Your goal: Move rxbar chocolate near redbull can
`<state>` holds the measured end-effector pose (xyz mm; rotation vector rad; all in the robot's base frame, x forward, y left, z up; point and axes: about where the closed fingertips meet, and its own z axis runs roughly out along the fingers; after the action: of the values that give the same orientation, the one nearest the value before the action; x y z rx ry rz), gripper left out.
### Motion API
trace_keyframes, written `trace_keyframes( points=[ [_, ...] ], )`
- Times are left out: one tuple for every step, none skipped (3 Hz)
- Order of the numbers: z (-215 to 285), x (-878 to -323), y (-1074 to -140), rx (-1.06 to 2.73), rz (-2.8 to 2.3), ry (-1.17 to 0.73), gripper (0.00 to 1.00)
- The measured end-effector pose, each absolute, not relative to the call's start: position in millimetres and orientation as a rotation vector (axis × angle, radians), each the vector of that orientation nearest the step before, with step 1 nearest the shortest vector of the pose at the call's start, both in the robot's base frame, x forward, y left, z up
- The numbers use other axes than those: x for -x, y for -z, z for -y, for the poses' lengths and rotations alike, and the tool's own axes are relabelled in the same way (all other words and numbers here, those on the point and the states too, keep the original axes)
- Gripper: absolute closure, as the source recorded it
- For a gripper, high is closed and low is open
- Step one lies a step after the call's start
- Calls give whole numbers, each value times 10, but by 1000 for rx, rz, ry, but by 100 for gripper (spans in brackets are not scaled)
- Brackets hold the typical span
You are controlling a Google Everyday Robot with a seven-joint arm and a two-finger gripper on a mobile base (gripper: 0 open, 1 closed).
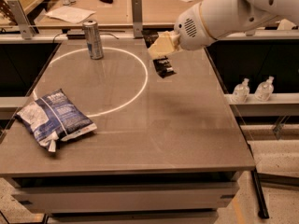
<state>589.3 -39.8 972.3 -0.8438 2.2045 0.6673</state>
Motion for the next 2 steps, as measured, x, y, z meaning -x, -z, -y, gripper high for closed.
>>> trace_keyframes(
  points=[
    [379,-5962,-9741,772,-2182,-658,100],
    [188,-6099,-9596,673,-2123,-673,100]
  ],
)
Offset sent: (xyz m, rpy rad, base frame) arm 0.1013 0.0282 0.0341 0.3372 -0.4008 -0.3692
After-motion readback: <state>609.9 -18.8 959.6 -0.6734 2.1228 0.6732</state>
